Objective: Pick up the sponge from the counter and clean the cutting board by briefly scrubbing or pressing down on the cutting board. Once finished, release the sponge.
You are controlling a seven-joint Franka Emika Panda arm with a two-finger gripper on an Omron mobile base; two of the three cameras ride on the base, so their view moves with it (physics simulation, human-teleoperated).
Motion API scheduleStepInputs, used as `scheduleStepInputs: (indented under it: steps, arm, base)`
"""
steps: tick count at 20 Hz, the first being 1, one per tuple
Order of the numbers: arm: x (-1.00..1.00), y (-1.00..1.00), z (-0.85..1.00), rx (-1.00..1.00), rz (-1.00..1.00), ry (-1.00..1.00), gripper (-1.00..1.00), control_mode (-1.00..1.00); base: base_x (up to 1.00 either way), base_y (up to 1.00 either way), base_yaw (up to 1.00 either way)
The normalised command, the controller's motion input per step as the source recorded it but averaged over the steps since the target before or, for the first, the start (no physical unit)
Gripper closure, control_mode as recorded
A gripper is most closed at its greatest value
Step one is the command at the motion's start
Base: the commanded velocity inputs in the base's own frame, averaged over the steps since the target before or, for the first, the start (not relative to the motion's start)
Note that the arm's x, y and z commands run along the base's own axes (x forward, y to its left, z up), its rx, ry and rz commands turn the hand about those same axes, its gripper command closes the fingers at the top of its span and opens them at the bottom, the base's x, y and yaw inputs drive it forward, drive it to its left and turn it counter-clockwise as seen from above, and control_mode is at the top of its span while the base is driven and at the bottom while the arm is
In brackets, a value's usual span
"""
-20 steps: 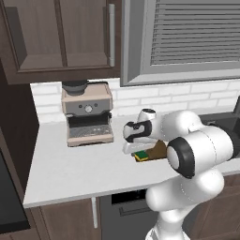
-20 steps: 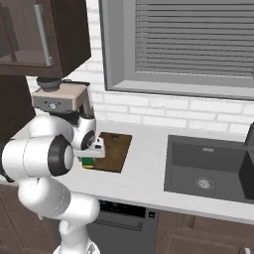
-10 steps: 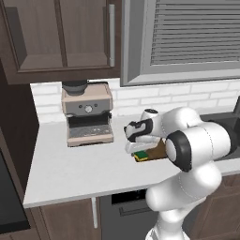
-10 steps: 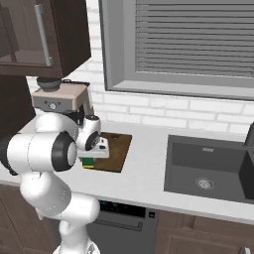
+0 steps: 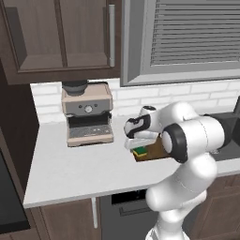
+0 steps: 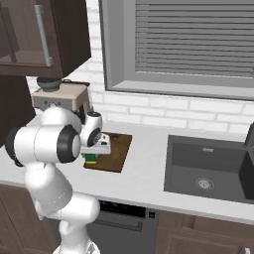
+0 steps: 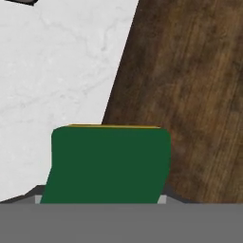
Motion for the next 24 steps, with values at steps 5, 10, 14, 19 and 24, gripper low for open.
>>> scheduleStepInputs:
  steps: [5, 10, 14, 19, 24]
  arm:
    - [0.6, -0.01, 0.0, 0.0, 0.0, 0.0, 1.0, -1.0]
    - [0.7, -0.01, 0.0, 0.01, 0.0, 0.0, 1.0, -1.0]
    - [0.64, 0.0, 0.0, 0.0, 0.0, 0.0, 1.0, -1.0]
    - [0.38, 0.0, 0.0, 0.0, 0.0, -0.03, 1.0, -1.0]
    - [0.0, 0.0, 0.0, -0.01, 0.0, -0.03, 1.0, -1.0]
  base:
    - [0.0, 0.0, 0.0]
    - [0.0, 0.0, 0.0]
    - [0.0, 0.0, 0.0]
    - [0.0, 0.0, 0.0]
    - [0.0, 0.0, 0.0]
